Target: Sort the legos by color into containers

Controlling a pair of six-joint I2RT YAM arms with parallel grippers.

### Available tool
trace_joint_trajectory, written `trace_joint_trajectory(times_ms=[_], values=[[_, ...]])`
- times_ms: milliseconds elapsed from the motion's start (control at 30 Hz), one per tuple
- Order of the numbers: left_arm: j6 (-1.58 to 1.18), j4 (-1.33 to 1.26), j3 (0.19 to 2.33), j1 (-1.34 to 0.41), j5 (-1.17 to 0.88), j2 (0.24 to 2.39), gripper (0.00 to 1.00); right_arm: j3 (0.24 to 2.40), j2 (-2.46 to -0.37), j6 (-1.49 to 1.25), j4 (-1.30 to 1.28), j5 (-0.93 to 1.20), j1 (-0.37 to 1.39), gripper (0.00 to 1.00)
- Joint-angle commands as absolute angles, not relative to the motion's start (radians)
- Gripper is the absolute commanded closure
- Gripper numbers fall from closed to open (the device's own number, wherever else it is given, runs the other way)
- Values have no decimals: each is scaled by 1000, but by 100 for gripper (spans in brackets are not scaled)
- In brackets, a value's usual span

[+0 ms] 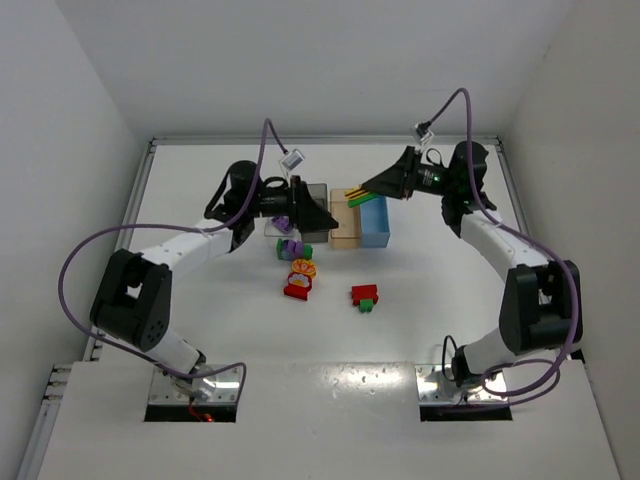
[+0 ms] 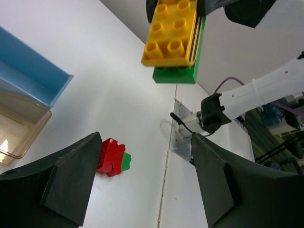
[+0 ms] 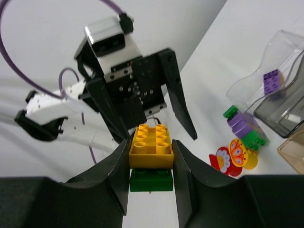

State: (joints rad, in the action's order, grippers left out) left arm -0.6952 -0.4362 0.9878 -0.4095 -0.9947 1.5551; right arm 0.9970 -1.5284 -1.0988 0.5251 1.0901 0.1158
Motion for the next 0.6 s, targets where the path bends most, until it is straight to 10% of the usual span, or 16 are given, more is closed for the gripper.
trace_joint_trajectory(times_ms=[0, 267, 567], values=[[-585, -382, 1060, -402, -1054, 1508, 18, 982, -1485, -1036, 566, 1167, 129, 100], [-897, -698, 928, -390, -895, 1493, 18, 901, -1443, -1130, 491, 988, 126, 100], [-922, -439, 980, -391, -611, 1489, 17, 1015, -1434, -1210, 184, 635, 115, 100]])
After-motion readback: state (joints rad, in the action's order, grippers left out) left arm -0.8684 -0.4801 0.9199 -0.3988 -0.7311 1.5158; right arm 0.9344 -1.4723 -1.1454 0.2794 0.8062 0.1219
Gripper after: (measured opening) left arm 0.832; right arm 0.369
